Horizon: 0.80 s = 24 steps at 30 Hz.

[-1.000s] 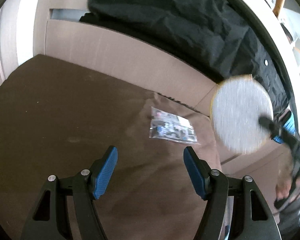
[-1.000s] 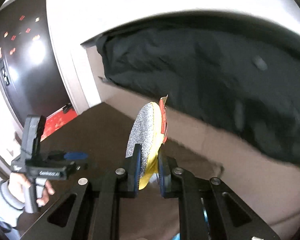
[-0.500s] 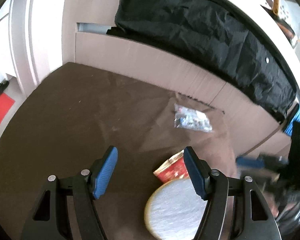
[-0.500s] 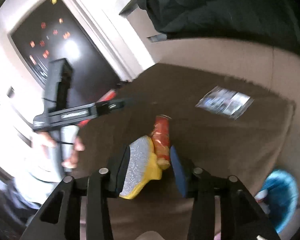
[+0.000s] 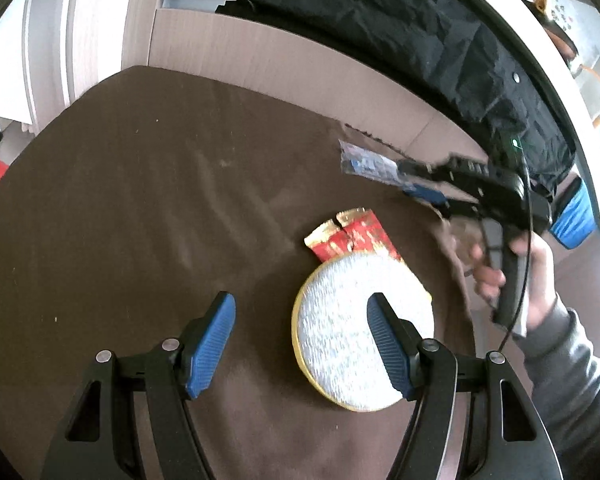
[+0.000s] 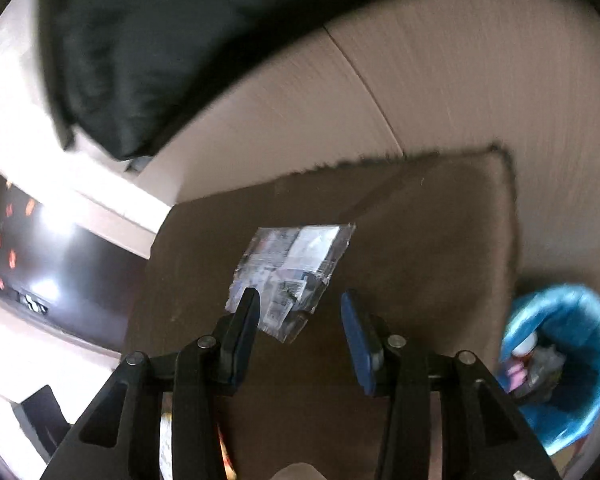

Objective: Collect trash
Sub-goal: 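Grasp the clear plastic packet with the right tool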

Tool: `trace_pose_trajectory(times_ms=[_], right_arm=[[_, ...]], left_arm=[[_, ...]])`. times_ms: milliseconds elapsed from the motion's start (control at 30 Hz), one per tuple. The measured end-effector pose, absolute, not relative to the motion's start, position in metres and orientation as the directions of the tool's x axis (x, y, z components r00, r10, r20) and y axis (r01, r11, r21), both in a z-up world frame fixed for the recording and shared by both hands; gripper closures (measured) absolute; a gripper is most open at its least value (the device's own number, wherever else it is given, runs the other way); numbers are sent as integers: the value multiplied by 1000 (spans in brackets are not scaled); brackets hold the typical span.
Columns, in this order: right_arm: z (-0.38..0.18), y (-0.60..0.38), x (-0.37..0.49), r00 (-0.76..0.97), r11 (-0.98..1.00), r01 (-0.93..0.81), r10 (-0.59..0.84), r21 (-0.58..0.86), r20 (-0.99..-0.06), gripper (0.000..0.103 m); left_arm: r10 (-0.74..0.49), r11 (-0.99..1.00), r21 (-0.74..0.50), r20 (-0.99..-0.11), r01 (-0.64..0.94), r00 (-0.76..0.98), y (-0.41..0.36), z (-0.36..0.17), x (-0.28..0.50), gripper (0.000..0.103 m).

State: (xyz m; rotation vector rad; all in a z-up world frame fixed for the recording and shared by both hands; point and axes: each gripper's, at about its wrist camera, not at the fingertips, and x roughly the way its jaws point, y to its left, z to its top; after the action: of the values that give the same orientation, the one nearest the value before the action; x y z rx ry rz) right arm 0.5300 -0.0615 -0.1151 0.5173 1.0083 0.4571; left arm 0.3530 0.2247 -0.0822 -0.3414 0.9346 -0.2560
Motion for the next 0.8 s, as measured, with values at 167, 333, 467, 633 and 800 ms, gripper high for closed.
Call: trace_pose_trajectory(times_ms=[167,333,467,633,800], right_arm=[[-112,-43,535,459,773,-167,610,612,-645,94],[-78,-53,501,537,815,-254,567,521,-625,97],[-56,-77,465,551,812,-279,573,513,-607,97],[-48,-96,418,569,840,-308,538,446,-622,97],[-43,-116,368,617,876,-320,482,361,-622,97]], left_arm=[[-380,904,-424,-729,61,570,222,-85,343,35],[-389,896,-442,-734,42,556,212,-95,343,35],[-356,899,-437,-734,-1,578,203,-103,346,35],[-269,913,-398,-752,-89,602,193,-104,349,35],[-243,922,-371,-772,-108,587,187,-100,351,77]])
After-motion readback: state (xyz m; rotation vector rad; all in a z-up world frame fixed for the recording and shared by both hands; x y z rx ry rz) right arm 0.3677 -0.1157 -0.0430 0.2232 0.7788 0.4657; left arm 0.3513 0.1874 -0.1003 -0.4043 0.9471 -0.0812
